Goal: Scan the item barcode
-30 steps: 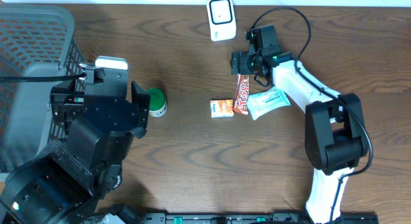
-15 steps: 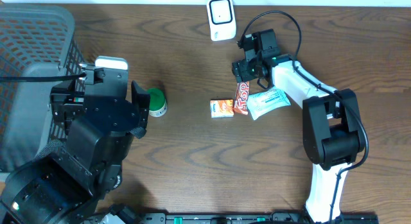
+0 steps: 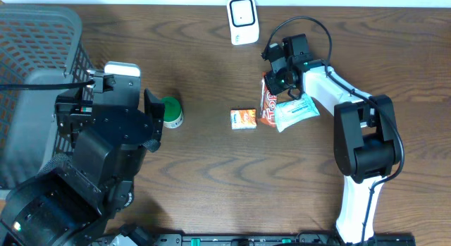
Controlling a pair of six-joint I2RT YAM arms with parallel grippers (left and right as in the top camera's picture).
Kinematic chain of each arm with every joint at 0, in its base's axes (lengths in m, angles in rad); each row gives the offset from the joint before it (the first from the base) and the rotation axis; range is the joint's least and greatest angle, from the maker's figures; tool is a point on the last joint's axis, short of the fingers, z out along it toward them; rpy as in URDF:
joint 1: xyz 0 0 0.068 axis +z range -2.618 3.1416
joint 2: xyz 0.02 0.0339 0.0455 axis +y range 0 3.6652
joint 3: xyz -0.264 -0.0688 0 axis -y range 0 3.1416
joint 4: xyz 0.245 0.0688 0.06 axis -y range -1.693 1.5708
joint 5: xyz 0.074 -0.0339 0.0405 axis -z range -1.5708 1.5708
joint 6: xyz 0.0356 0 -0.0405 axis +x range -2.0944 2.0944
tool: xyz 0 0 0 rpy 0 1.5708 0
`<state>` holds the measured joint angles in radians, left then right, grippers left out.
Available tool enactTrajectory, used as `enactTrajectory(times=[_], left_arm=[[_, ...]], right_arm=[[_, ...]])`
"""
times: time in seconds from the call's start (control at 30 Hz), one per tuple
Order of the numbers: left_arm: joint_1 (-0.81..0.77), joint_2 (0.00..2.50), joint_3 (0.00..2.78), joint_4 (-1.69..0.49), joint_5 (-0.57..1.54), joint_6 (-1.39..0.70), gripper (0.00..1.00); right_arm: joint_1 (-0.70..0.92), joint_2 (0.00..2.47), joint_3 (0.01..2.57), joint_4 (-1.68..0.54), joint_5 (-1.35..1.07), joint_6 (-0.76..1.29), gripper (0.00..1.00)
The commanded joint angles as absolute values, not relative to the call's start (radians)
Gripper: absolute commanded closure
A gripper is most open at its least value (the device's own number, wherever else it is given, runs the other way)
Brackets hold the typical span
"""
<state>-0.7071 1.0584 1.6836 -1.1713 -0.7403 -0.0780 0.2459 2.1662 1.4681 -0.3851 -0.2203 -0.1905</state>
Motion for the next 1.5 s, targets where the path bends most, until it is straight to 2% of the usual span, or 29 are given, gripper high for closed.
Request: enactTrajectory(times=[0.0, 0.27, 0.6, 0.73, 0.9, 1.0, 1.47], left_arm=[[-0.704, 1.059, 1.690, -1.174, -0.760, -0.073, 0.02], [-0.704, 1.059, 1.690, -1.174, -0.760, -0.073, 0.02], [-0.704, 1.059, 1.690, -1.174, -0.760, -0.073, 0.02], [-0.704, 1.059, 1.690, -1.174, -0.760, -0.073, 0.02], [-0.704, 1.059, 1.690, -1.174, -0.760, -0.073, 0.02], [-0.704, 1.059, 1.690, -1.174, -0.760, -0.073, 0.02], [-0.704, 1.059, 1.690, -1.174, -0.760, -0.073, 0.02]], right_arm=[[0.242, 2.168, 1.499, -0.395, -0.158, -0.224, 0.99], [0.243, 2.027, 1.588, -0.519, 0.089, -0.094, 0.99], [0.320, 1.904, 1.583, -0.587, 0.886, 0.221, 0.99], [0.360, 1.904, 1.560, -0.579, 1.245, 0.437, 0.99], [0.409, 1.911, 1.536, -0.572, 1.495, 0.504, 0.99], [0.434, 1.926, 1.525, -0.573, 1.582, 0.500, 0.99], [0.554, 2.139, 1.490, -0.598, 1.582, 0.410, 0.99]])
